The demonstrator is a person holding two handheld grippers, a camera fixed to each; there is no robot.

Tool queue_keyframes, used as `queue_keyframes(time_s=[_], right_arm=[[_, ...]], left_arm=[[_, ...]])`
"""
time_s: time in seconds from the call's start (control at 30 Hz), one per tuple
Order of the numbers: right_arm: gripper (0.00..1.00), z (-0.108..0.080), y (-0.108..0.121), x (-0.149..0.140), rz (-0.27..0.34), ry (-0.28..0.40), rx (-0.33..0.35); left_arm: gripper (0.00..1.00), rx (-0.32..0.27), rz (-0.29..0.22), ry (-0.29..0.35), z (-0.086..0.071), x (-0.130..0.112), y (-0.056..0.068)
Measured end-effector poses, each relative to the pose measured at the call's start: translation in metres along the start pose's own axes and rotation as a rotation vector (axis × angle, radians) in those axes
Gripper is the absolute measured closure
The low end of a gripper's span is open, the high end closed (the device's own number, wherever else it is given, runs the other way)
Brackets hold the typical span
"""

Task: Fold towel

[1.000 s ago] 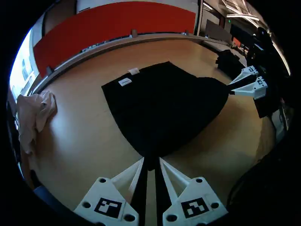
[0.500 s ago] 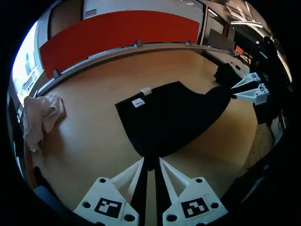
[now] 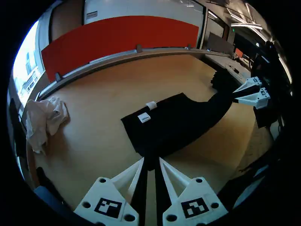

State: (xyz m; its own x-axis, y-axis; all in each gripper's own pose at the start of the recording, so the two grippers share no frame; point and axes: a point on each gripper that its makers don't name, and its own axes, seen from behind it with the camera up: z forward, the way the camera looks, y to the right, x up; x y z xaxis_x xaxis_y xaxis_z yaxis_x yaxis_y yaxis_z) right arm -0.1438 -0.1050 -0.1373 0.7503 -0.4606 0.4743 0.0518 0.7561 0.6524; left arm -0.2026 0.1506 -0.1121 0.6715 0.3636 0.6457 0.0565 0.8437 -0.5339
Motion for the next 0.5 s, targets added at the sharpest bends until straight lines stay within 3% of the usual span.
queue_keyframes(time_s=[0.5], right_arm=[[0.84,-0.016,-0.003,0.007,-0.012,0.008,-0.002]], left_arm=[[0.88,-0.009,0.006,0.006,-0.012,0.006,0.006]])
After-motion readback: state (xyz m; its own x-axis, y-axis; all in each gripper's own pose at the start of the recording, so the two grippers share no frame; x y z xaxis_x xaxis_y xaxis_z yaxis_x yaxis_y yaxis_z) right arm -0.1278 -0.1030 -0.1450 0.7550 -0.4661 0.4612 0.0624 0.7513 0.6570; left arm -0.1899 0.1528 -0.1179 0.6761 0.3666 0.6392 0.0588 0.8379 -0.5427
